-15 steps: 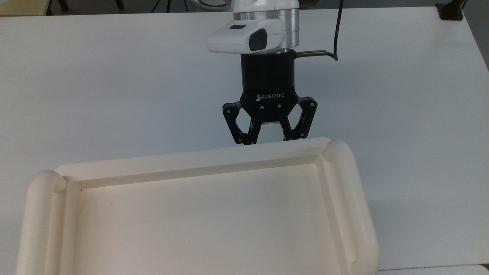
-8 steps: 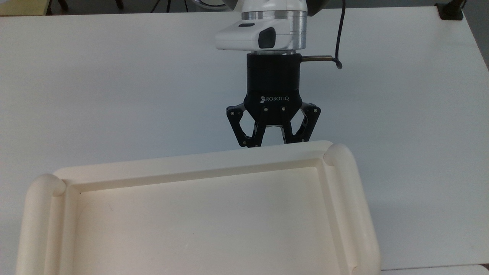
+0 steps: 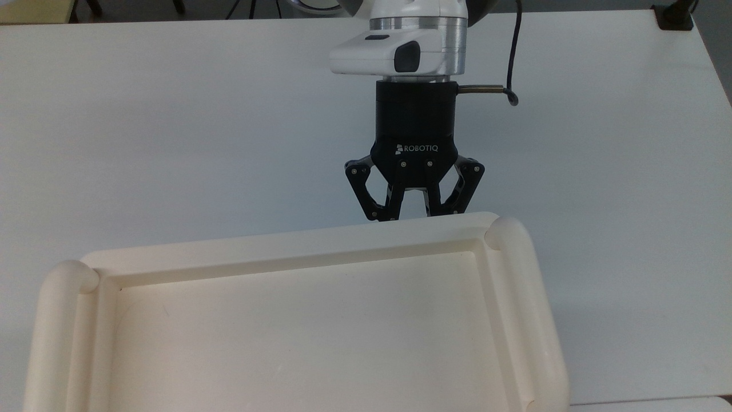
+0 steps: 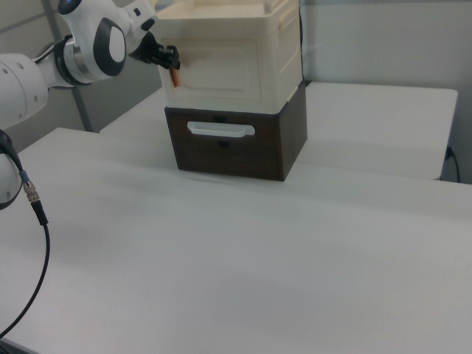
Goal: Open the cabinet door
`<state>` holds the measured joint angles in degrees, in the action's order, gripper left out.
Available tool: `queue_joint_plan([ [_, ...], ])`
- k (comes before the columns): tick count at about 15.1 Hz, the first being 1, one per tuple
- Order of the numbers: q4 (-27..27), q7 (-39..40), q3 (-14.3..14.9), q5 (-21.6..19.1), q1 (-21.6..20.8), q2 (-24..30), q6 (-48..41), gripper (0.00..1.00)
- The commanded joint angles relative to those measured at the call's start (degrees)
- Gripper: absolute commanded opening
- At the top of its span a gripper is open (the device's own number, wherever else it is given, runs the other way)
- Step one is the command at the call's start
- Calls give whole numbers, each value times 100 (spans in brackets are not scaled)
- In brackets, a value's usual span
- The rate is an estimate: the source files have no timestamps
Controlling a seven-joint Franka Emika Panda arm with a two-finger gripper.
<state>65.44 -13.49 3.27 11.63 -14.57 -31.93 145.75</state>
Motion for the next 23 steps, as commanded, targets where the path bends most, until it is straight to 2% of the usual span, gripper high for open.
queue_joint_plan([
  [1,56,-207,51,331,-29,-68,182,22],
  [3,65,-207,51,332,-29,2,155,16],
  [9,346,-207,33,244,-20,379,94,13],
  [17,1339,-181,-90,217,33,1074,-187,12],
  [23,1550,-6,-116,208,103,1224,-740,12],
])
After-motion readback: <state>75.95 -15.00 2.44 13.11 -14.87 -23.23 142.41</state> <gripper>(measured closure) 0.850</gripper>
